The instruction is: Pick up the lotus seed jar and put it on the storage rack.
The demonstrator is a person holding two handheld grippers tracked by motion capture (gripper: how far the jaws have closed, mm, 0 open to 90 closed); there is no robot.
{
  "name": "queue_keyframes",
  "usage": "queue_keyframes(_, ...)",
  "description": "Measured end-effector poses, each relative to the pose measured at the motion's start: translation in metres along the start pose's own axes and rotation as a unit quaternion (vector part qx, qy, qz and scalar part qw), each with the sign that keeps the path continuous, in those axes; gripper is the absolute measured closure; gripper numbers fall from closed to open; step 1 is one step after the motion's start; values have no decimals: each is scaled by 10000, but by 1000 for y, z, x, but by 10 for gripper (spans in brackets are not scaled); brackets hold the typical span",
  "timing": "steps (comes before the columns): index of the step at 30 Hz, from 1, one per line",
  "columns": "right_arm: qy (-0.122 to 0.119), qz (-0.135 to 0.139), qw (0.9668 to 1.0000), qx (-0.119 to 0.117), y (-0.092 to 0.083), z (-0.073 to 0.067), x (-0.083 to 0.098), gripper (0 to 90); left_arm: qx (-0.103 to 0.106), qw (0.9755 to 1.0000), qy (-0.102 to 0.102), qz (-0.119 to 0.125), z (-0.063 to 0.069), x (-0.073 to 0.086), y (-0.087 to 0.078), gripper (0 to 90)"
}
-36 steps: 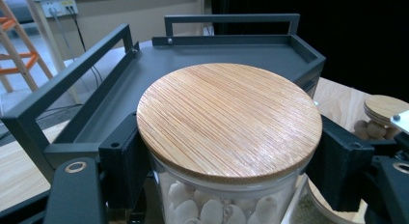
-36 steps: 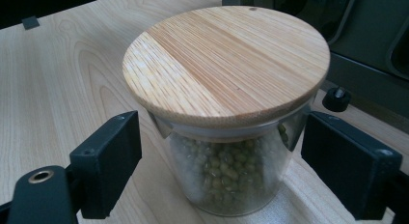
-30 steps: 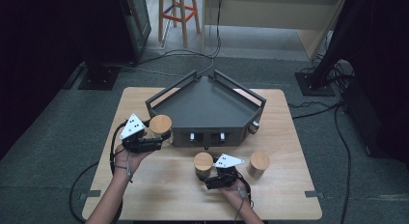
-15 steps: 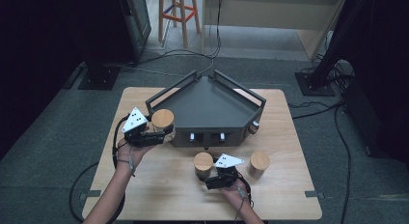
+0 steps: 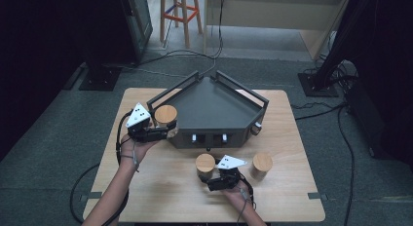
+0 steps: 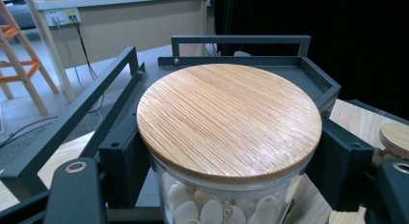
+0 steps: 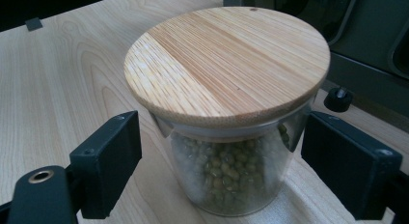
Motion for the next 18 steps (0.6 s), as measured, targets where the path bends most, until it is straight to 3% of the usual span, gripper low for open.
queue_keyframes(7,-10,-6,10000,-16,0,0,0,139,34,9999,162,-16,-1,-4,7,252)
queue_keyframes(18,-29,-15,10000,-12,0,0,0,139,20,9999,121,7,-7,-8,20,252)
Point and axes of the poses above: each handheld gripper's, and its own axes: y roughly forward along the jaws, x roughly out of its underside, z roughly to its right, the point moved 7 cm from there along y, roughly forward along the jaws, and after that the axes turned 7 degrees about x, right-handed, at the moved point
